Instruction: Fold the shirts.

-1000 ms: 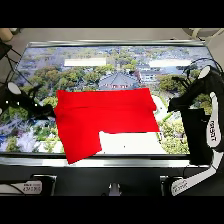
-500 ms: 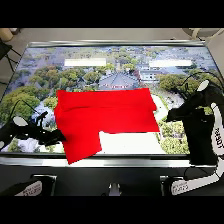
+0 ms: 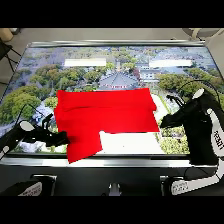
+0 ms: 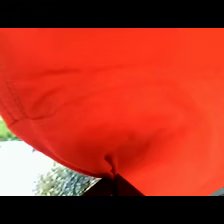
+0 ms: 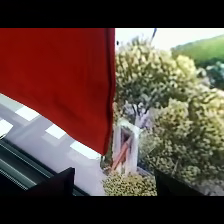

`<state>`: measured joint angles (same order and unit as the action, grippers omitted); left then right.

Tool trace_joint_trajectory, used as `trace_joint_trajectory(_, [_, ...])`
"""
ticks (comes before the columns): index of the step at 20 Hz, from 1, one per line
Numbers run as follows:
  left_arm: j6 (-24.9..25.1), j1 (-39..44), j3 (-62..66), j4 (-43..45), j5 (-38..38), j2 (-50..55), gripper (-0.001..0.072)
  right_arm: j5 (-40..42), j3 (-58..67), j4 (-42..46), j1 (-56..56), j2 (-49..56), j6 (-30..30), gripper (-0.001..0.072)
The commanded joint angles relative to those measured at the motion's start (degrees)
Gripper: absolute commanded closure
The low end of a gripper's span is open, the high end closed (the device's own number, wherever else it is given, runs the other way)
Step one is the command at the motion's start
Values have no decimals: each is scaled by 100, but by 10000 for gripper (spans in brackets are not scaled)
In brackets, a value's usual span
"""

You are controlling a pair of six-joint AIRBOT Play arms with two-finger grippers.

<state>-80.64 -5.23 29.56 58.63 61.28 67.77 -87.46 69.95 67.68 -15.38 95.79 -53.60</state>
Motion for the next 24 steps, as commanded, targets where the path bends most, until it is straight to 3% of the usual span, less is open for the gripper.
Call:
trace_joint_trajectory(1, [35,66,-24,87,-26,-50,684,321,-389,-452,-4,-9,66,176])
trace_joint_trajectory(6, [33,63,37,87,-28,-190,684,833,-748,-675,273,-7,33,193])
trace_joint_trajectory(8, [35,57,94,90,-26,-238,684,1272,-732,-638,544,-24,-20,409])
trace_joint_trajectory(9, [50,57,144,90,-26,-286,684,1440,-713,-636,632,-61,-105,637])
trace_joint_trajectory(10, [127,57,223,87,-28,-369,685,1480,-649,-658,636,-118,-142,689])
trace_joint_trajectory(12, [313,55,503,109,-26,-667,685,1440,-400,-579,634,-326,-61,691])
trace_joint_trajectory(18, [267,57,1775,149,-247,-905,690,1429,885,-511,638,-704,-59,694])
trace_joint_trajectory(24, [262,57,3069,149,-1123,518,688,2538,2116,-527,881,249,-120,693])
